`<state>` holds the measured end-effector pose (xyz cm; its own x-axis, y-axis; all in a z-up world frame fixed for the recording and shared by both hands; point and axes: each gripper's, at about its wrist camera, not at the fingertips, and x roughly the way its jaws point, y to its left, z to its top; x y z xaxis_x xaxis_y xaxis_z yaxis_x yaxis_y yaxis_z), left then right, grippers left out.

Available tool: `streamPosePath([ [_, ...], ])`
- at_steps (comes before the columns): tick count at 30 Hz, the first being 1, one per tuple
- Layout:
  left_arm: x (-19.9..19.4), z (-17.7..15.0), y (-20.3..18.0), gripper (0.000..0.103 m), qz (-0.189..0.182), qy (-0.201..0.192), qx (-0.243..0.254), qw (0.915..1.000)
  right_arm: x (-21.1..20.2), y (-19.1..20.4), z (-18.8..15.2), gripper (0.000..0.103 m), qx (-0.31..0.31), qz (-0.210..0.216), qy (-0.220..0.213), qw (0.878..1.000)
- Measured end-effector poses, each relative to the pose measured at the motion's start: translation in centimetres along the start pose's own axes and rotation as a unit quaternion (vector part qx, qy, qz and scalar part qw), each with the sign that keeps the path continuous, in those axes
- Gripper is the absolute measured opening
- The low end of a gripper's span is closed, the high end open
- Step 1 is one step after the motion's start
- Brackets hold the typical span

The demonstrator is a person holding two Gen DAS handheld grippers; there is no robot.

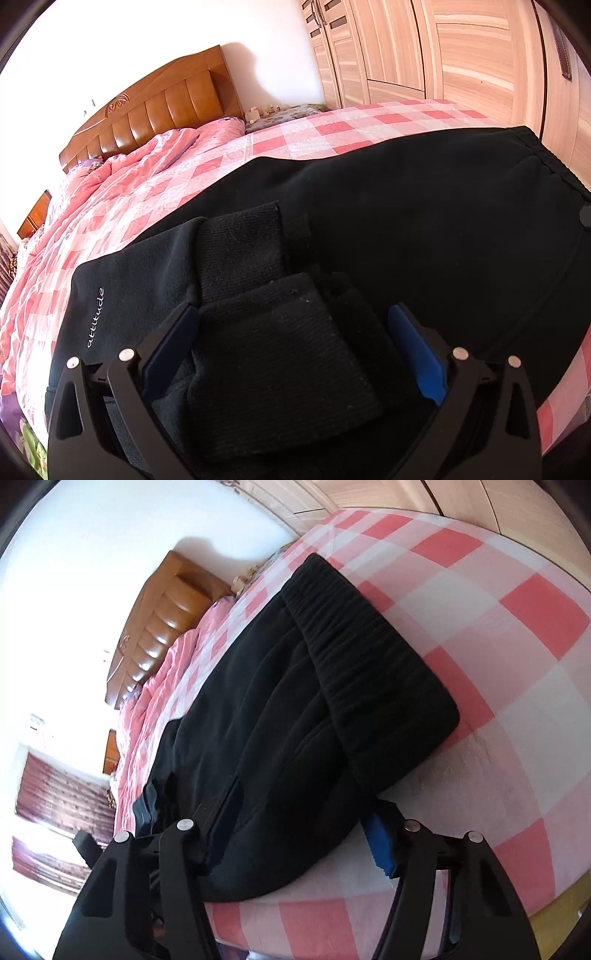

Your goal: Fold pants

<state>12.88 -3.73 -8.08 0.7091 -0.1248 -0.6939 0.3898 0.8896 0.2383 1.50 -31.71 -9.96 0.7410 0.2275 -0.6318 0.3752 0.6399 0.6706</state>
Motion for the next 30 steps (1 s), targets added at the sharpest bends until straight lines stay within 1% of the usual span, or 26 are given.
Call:
streamPosePath([
  [1,0.0,0.0,0.0,0.102,-0.001,0.0,0.0,1.0,0.2,0.2,0.0,0.062,0.0,-0.001,-0.01,1.0],
  [2,0.0,0.0,0.0,0.102,-0.001,0.0,0.0,1.0,0.3,0.2,-0.1,0.06,0.003,-0.002,-0.018,1.0],
  [3,0.0,0.0,0.1,0.102,-0.002,0.0,-0.001,1.0,0.3,0.1,-0.4,0.045,0.008,-0.01,-0.028,1.0],
  [4,0.0,0.0,0.1,0.102,-0.003,-0.001,-0.001,1.0,0.3,-0.4,-0.6,0.036,0.018,-0.001,-0.031,0.999],
  [5,0.0,0.0,0.2,0.102,-0.005,-0.001,-0.002,1.0,0.3,-1.2,-0.9,0.03,0.039,0.029,-0.036,0.998],
  [6,-0.1,0.0,0.2,0.102,-0.008,-0.003,-0.004,1.0,0.2,-2.0,-1.2,0.028,0.053,0.045,-0.041,0.997],
  [8,-0.3,0.0,0.4,0.101,-0.016,-0.006,-0.007,0.9998,-0.4,-2.1,-1.6,0.025,0.047,0.059,-0.058,0.995],
  [9,-0.4,0.0,0.6,0.101,-0.021,-0.006,-0.009,0.9997,-0.8,-1.8,-1.8,0.025,0.034,0.061,-0.068,0.995],
  [11,-1.0,0.4,1.1,0.101,-0.048,-0.001,-0.02,0.9987,-1.4,-0.6,-1.9,0.024,-0.006,0.05,-0.086,0.995],
  [13,-2.1,1.9,2.5,0.101,-0.116,0.005,-0.053,0.9918,-2.0,1.4,-2.3,0.024,-0.067,0.028,-0.111,0.991],
  [14,-2.8,3.1,3.5,0.101,-0.165,0.004,-0.084,0.9827,-2.2,2.4,-2.5,0.024,-0.096,0.016,-0.123,0.988],
  [15,-3.1,4.1,4.1,0.101,-0.201,0.006,-0.104,0.974,-2.3,3.6,-2.8,0.024,-0.131,0.002,-0.137,0.982],
  [16,-3.1,5.3,4.6,0.101,-0.252,0.015,-0.127,0.9592,-2.3,4.6,-3.1,0.024,-0.156,-0.008,-0.146,0.977],
  [17,-2.6,7.1,4.6,0.101,-0.322,0.041,-0.143,0.9349,-2.3,5.7,-3.4,0.024,-0.184,-0.018,-0.155,0.971],
  [18,-2.0,8.4,4.2,0.101,-0.364,0.066,-0.145,0.9177,-2.4,6.4,-3.5,0.024,-0.203,-0.025,-0.162,0.965],
  [19,-1.5,9.8,3.6,0.101,-0.394,0.088,-0.144,0.9036,-2.2,7.4,-3.8,0.024,-0.226,-0.033,-0.172,0.958],
  [20,-1.2,11.3,3.0,0.101,-0.409,0.1,-0.142,0.896,-2.1,8.4,-4.0,0.024,-0.247,-0.043,-0.179,0.951],
  [21,-1.0,13.4,2.1,0.101,-0.416,0.109,-0.13,0.8935,-1.7,10.0,-4.4,0.024,-0.274,-0.053,-0.187,0.942],
  [22,-1.1,15.1,1.2,0.101,-0.418,0.116,-0.114,0.8936,-1.5,10.8,-4.8,0.024,-0.292,-0.059,-0.193,0.935],
  [23,-1.2,16.8,0.2,0.101,-0.42,0.124,-0.094,0.8943,-1.1,12.1,-5.2,0.024,-0.316,-0.067,-0.2,0.925],
  [24,-1.7,18.6,-1.4,0.101,-0.418,0.134,-0.061,0.8962,-0.8,12.8,-5.5,0.024,-0.33,-0.07,-0.204,0.919],
  [26,-2.9,21.1,-4.0,0.101,-0.416,0.145,-0.006,0.8977,0.2,14.7,-6.3,0.024,-0.363,-0.073,-0.209,0.905],
  [27,-3.8,22.1,-5.5,0.101,-0.407,0.15,0.031,0.9005,0.8,15.6,-7.0,0.023,-0.381,-0.076,-0.21,0.897],
  [28,-4.5,22.7,-7.0,0.101,-0.385,0.157,0.071,0.9065,1.3,16.3,-7.8,0.021,-0.399,-0.076,-0.21,0.889],
  [29,-4.7,23.0,-7.8,0.101,-0.362,0.164,0.1,0.9121,1.7,17.0,-8.5,0.018,-0.417,-0.074,-0.21,0.881],
  [30,-4.6,23.0,-8.7,0.101,-0.326,0.176,0.134,0.9192,2.3,18.0,-9.5,0.017,-0.44,-0.073,-0.21,0.87],
])
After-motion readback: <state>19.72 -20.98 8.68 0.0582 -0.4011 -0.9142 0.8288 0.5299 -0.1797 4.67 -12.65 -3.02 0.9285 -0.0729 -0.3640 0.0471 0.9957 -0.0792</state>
